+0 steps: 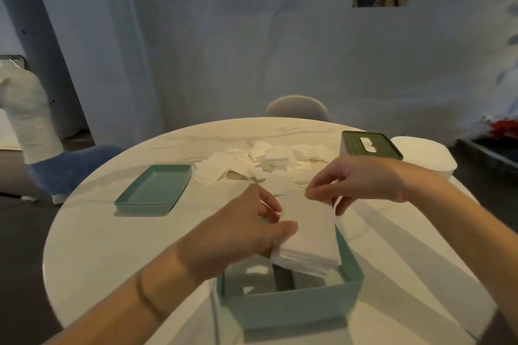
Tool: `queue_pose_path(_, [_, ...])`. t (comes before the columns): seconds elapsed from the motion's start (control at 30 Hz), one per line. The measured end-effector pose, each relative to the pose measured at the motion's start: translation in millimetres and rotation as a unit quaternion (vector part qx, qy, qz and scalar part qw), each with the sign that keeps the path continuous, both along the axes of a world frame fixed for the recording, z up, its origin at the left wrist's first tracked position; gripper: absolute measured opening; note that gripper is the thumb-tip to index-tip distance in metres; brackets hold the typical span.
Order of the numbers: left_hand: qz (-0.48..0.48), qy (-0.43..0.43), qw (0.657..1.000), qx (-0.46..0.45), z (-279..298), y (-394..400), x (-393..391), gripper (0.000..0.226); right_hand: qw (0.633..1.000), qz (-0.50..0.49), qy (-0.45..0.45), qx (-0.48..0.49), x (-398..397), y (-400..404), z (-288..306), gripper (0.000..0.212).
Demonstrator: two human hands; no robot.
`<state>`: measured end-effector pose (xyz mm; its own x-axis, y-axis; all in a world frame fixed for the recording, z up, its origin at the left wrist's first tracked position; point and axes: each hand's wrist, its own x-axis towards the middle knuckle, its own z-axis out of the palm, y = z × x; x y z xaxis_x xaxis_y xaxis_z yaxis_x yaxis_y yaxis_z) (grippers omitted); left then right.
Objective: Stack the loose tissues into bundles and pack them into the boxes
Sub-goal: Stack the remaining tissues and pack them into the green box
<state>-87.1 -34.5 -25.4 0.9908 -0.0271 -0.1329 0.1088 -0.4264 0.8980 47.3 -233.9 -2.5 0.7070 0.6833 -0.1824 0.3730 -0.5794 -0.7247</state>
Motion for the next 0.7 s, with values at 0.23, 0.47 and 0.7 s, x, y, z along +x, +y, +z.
queue_pose_path(0.23, [-0.023,0.065,0.997,0.031,-12.5,-17.0,-0.5,0.034,0.989,-0.016,-0.126,-0.082,-7.8,-1.8,-3.2,0.026])
queue_pose_path(0.47, [-0.037,0.068,0.993,0.095,-20.8,-9.1,1.1,0.03,0.973,-0.032,-0.19,-0.129,-13.2,7.1,-17.6,0.029])
queue_pose_path(0.7, [-0.087,0.037,0.987,0.127,-20.6,-6.0,3.4,0.029,0.953,-0.038,-0.207,-0.216,-6.6,9.4,-40.2,0.046])
